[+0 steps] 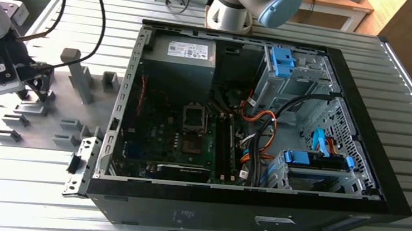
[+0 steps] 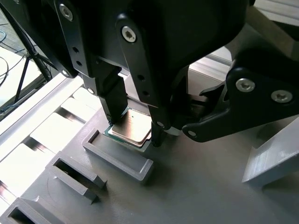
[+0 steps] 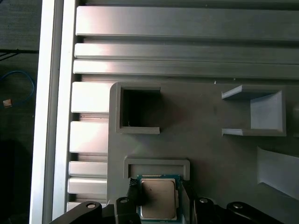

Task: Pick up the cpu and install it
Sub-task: 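Pick up the cpu and move it towards the insertion slot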

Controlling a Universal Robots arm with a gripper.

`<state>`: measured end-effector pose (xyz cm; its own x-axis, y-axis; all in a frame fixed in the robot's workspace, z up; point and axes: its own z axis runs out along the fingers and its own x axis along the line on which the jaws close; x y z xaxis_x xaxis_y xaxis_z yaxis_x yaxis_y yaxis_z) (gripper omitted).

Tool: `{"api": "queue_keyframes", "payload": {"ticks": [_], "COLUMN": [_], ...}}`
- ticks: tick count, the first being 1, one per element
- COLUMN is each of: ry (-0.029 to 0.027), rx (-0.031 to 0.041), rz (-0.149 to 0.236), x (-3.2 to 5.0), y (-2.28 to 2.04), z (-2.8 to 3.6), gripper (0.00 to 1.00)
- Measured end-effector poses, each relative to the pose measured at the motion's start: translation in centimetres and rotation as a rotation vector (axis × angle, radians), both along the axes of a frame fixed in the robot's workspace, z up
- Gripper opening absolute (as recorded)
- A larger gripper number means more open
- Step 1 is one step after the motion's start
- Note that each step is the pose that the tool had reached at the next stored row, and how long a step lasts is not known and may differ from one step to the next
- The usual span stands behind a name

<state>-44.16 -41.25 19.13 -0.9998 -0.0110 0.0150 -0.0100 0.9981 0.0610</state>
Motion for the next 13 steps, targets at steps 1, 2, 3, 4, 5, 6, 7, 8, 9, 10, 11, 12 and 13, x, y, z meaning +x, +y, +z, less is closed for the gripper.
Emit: {"api": "queue_keyframes", "payload": {"ticks": [1,2,3,4,5,6,7,8,9,10,11,12,13], "ry": [-0.0001,-0.0002,-0.0003,-0.0002,-0.0003,-0.0002,-0.0003,-0.0002,-0.0002,-0.0002,-0.0002,-0.0003,-0.0002], "rx": [0.0,0.0001,0.0001,0.0001,0.0001,0.0001,0.0001,0.0001,0.0001,0.0001,0.0001,0.0001,0.0001], "rz": [0.0,0.0,0.0,0.0,0.0,0.0,0.0,0.0,0.0,0.0,0.0,0.0,0.0], "x": [0.0,0.0,0.0,0.0,0.0,0.0,0.0,0.0,0.0,0.0,0.0,0.0,0.0], "y": [0.0,0.0,0.0,0.0,0.0,0.0,0.0,0.0,0.0,0.0,0.0,0.0,0.0], "z": [-0.01,-0.01,-0.02,-0.02,-0.02,-0.02,-0.02,-0.02,-0.02,-0.03,-0.03,-0.03,-0.03], "gripper": [0.45,0.45,0.45,0.45,0.45,0.45,0.45,0.47,0.47,0.47,0.53,0.53,0.53]}}
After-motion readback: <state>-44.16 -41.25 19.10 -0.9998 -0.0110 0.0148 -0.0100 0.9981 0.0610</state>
